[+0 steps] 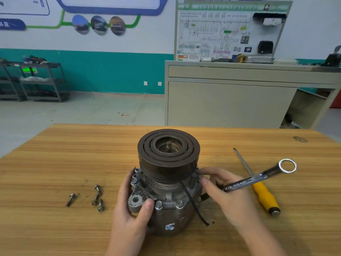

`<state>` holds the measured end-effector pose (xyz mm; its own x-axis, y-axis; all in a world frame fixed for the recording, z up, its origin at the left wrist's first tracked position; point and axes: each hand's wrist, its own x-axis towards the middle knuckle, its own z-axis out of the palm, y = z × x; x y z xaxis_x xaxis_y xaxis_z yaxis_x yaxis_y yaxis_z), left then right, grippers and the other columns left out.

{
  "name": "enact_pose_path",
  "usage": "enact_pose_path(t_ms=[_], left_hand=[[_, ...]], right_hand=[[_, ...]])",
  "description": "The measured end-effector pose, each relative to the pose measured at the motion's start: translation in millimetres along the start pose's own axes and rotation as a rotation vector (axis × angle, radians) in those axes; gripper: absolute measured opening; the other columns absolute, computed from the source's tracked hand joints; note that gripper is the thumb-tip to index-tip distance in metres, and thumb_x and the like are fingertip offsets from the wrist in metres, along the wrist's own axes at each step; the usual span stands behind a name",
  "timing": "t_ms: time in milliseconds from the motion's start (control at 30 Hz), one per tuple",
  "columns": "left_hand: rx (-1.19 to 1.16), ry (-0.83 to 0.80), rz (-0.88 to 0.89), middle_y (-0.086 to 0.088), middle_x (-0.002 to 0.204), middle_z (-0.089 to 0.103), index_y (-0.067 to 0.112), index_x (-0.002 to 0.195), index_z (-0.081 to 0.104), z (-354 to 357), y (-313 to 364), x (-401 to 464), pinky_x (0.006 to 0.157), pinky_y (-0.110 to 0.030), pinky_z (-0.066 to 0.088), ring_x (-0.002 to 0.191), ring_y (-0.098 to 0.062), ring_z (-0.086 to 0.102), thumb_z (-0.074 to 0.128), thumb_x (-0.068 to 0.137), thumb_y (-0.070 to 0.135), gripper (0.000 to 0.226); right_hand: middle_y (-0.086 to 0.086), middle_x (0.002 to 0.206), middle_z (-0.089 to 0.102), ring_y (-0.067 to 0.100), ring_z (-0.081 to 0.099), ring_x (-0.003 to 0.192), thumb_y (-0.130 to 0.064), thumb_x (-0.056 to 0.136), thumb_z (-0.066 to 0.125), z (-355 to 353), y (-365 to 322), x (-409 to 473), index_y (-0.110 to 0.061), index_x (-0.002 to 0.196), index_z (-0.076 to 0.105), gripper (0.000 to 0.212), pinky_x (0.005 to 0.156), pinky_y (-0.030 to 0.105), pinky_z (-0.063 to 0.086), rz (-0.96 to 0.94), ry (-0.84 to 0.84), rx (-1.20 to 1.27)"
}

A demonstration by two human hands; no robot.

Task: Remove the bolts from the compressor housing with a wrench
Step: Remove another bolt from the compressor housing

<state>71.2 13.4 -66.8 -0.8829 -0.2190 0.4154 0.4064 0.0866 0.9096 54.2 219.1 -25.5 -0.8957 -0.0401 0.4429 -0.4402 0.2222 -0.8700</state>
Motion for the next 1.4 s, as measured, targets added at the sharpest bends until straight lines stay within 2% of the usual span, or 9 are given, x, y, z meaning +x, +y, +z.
enact_pose_path(t_ms=[200,333,467,600,833,1000,1167,1300,1400], left_hand=[[0.008,0.003,0.011,0.041,0.117,0.053,0.044,0.128,0.041,0.5,1.4,0.8,0.078,0.003,0.04,0.107,0.019,0.051,0.059,0.061,0.06,0.071],[0.016,-0.003,0.015,0.043,0.116,0.053,0.043,0.129,0.041,1.0,1.3,0.1,0.078,0.003,0.039,0.106,0.02,0.051,0.059,0.061,0.06,0.072],[0.0,-0.001,0.015,0.039,0.12,0.053,0.041,0.129,0.043,0.2,0.8,0.2,0.08,0.0,0.041,0.108,0.015,0.053,0.06,0.061,0.056,0.072],[0.002,0.003,0.015,0.04,0.119,0.054,0.041,0.13,0.042,0.5,1.5,-0.3,0.078,0.001,0.041,0.108,0.016,0.052,0.06,0.061,0.058,0.073],[-0.003,0.005,0.009,0.038,0.119,0.055,0.042,0.129,0.042,0.5,0.8,-0.3,0.079,0.0,0.042,0.108,0.015,0.053,0.06,0.061,0.058,0.072],[0.009,0.006,0.021,0.043,0.118,0.051,0.043,0.128,0.041,0.5,1.5,-0.2,0.078,0.002,0.04,0.107,0.019,0.051,0.059,0.062,0.057,0.07],[-0.005,0.003,0.008,0.042,0.116,0.053,0.043,0.128,0.041,0.7,0.8,-0.3,0.077,0.001,0.042,0.107,0.016,0.052,0.06,0.061,0.058,0.071],[0.004,0.004,0.008,0.041,0.118,0.053,0.045,0.128,0.041,0.7,-0.2,0.5,0.079,0.0,0.042,0.108,0.016,0.052,0.06,0.061,0.059,0.07],[0.002,0.0,0.016,0.041,0.118,0.053,0.044,0.128,0.041,1.0,0.3,0.2,0.079,0.001,0.041,0.107,0.017,0.052,0.06,0.062,0.058,0.07]], right_hand=[[-0.005,0.047,0.048,0.002,0.043,0.046,-0.014,0.082,0.073,-1.9,1.1,1.7,-0.036,0.086,0.072,0.022,0.049,0.014,0.037,0.002,-0.004,0.008],[-0.005,0.046,0.047,0.005,0.045,0.046,-0.042,0.071,0.074,1.1,2.8,0.5,-0.035,0.087,0.068,0.018,0.049,0.019,0.039,0.043,-0.007,0.06],[-0.007,0.045,0.047,0.002,0.043,0.044,-0.016,0.08,0.076,-2.5,4.0,2.6,-0.034,0.085,0.072,0.019,0.047,0.012,0.036,0.029,0.006,0.043],[-0.006,0.044,0.042,0.006,0.039,0.042,-0.046,0.067,0.076,-0.6,6.2,1.5,-0.035,0.086,0.067,0.024,0.046,0.015,0.034,0.094,-0.029,0.067],[-0.003,0.043,0.042,0.005,0.038,0.039,-0.013,0.081,0.072,-4.1,4.4,0.3,-0.032,0.081,0.071,0.019,0.043,0.011,0.032,0.08,-0.012,0.037],[-0.005,0.042,0.042,0.005,0.038,0.04,-0.036,0.068,0.074,0.3,-0.3,0.3,-0.033,0.082,0.068,0.016,0.042,0.013,0.033,0.077,0.025,0.074],[-0.004,0.043,0.046,0.004,0.041,0.041,-0.016,0.081,0.073,-3.4,0.4,1.1,-0.036,0.085,0.072,0.02,0.043,0.014,0.033,0.059,0.015,0.013],[-0.003,0.044,0.044,0.008,0.04,0.041,-0.045,0.067,0.075,-1.6,0.8,1.1,-0.035,0.083,0.068,0.021,0.043,0.015,0.034,0.098,0.023,0.057],[-0.005,0.044,0.046,0.006,0.04,0.041,-0.03,0.076,0.074,-3.4,0.3,1.2,-0.034,0.083,0.072,0.009,0.042,0.015,0.033,0.093,0.009,0.033]])
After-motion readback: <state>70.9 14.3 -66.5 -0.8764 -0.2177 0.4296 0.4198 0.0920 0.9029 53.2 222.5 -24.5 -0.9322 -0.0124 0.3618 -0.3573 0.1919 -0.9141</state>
